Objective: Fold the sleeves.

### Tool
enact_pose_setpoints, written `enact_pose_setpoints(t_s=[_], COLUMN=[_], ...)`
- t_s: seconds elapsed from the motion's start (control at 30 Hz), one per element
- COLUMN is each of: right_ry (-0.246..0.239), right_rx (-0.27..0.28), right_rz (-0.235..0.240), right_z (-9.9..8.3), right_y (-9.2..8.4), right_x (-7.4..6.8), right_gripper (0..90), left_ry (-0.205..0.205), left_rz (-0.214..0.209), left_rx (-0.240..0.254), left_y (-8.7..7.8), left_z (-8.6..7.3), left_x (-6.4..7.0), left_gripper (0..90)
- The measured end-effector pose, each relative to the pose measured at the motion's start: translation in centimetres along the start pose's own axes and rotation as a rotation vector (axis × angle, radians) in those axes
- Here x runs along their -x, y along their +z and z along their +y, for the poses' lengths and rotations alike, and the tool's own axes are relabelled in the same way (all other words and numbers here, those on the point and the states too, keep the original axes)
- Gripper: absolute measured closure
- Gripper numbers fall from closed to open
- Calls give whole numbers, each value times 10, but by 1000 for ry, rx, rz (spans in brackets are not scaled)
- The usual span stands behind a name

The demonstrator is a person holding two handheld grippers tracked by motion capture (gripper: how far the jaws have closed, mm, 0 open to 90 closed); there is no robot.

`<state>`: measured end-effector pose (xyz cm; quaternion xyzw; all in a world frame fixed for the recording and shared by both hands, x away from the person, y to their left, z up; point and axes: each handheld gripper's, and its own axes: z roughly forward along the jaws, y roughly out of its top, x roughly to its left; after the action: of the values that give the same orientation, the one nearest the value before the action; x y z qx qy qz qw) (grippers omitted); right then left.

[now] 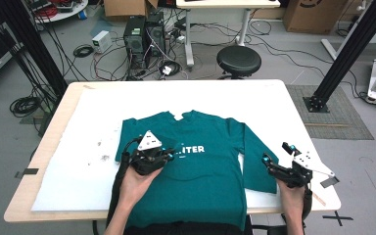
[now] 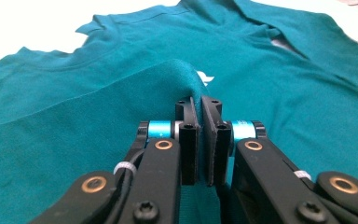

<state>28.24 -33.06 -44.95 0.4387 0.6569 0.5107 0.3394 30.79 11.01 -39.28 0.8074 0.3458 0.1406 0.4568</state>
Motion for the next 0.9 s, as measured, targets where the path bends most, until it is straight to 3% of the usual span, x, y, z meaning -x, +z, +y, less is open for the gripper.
enact_pose_setpoints(t_s=[0.5,0.9], right_ry=[-1,-7], right_rx=[-7,-5], right_rz=[1,1], right_z=[0,0], right_y=[1,1], right_x=[0,0], right_gripper=[195,195], left_ry=[28,62], left_rz=[-106,-146], left_rx=[-30,-74], left_y=[44,69], left_z=[11,14], left_x=[27,40], left_gripper=[856,855])
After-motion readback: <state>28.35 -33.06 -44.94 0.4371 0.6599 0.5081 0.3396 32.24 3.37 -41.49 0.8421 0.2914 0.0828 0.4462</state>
